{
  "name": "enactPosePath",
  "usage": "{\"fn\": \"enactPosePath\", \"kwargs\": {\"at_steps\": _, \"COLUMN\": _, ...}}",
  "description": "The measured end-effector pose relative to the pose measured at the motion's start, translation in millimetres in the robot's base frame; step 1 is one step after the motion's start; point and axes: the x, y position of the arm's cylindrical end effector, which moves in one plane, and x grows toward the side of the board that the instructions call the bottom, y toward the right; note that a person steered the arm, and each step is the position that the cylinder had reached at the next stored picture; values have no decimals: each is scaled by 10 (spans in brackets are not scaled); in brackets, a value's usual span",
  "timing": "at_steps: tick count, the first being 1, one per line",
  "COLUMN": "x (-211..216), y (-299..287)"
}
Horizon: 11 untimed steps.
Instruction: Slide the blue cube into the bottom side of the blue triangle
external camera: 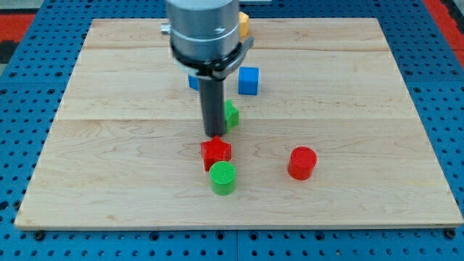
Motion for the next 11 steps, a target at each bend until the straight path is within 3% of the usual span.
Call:
{"fn": "enactPosePath", "kwargs": {"at_steps": 1, "x": -251, "y": 20}}
{"fn": "enactPosePath", "kwargs": {"at_steps": 3, "x": -252, "y": 409}}
{"fn": "enactPosePath", "kwargs": {"at_steps": 5, "x": -809, "y": 402}}
{"fn": "enactPosePath", "kwargs": {"at_steps": 7, "x": -1639, "y": 212}}
{"fn": "enactPosePath", "kwargs": {"at_steps": 8, "x": -1695, "y": 65}}
{"fn": "enactPosePath", "kwargs": {"at_steps": 9, "x": -1032, "y": 405}}
{"fn": "enactPosePath", "kwargs": {"at_steps": 10, "x": -1274, "y": 1497}}
{"fn": "enactPosePath", "kwargs": {"at_steps": 11, "x": -1952, "y": 2453}}
